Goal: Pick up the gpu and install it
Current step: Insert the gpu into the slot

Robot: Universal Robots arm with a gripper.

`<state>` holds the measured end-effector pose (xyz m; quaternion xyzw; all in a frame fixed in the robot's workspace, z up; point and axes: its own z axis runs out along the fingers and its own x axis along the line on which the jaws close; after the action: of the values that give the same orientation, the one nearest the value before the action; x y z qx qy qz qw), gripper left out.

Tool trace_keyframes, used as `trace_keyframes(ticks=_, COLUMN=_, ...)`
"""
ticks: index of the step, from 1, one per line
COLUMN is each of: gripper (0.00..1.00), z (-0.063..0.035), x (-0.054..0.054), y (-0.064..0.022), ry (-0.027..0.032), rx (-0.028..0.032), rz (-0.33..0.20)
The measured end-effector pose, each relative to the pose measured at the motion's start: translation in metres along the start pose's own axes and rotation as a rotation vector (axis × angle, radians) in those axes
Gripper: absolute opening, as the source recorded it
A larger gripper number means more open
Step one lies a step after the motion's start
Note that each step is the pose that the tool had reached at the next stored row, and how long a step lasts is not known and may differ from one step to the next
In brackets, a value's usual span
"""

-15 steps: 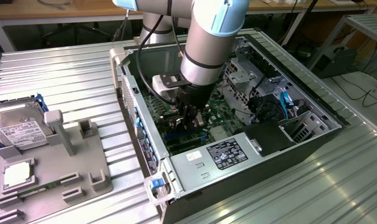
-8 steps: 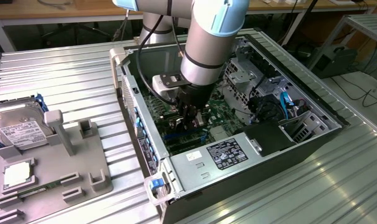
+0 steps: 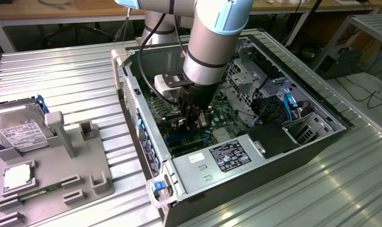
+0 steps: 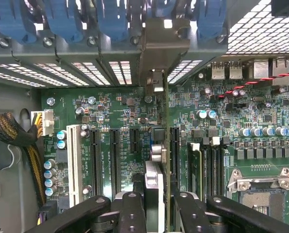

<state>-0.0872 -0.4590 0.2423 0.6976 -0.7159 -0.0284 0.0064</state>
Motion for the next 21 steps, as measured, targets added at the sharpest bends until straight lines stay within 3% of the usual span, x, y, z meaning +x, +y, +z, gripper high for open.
trace_keyframes(ticks=21, gripper=0.28, z=0.0041, x=0.0006, y=-0.0005, ry=0.0002, rx=-0.0025, rz=0.001)
